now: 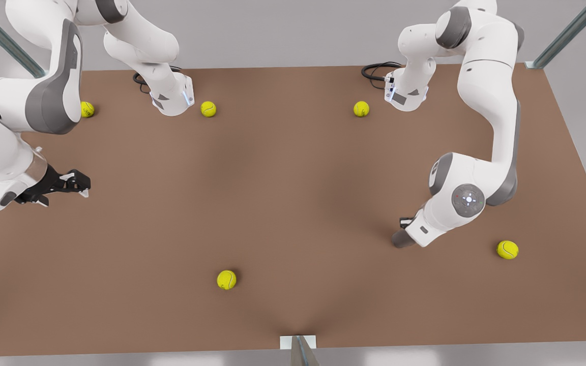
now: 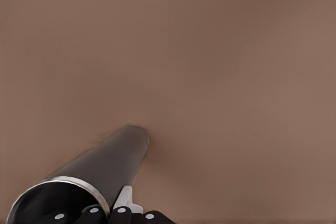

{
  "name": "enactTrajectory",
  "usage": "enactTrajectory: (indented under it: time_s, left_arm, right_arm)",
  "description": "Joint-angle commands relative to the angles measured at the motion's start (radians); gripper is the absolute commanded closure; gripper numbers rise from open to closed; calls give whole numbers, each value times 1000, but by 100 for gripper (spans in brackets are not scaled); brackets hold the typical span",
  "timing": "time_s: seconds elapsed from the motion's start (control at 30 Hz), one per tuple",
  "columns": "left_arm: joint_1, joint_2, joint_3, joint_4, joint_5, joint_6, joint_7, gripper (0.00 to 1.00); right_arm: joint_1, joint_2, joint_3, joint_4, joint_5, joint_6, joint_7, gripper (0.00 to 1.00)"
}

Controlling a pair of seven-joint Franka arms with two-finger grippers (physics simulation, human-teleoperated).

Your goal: Put the tennis tube upright

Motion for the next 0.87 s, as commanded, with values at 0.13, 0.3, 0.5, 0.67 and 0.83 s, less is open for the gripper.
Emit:
enactTrajectory:
  time_s: [0.13, 0.3, 0.5, 0.67, 0.83]
  left_arm:
    - [-1, 3, 0, 9, -8, -3, 0, 79]
    - [1, 3, 0, 12, -8, -5, 2, 0]
    - [-5, -36, -6, 140, -4, -248, -3, 0]
    - [-1, -321, -11, 124, -24, -505, -132, 0]
    - [70, -465, -21, -18, -91, -428, -81, 0]
  right_arm:
    - [0, 0, 0, -1, 0, 0, 0, 0]
    - [2, 0, 0, -1, 0, 0, 2, 0]
    - [2, 1, 0, -4, 0, 0, 2, 0]
    - [2, 0, 0, -4, -2, 0, 0, 0]
    - [3, 1, 0, -6, 0, 0, 2, 0]
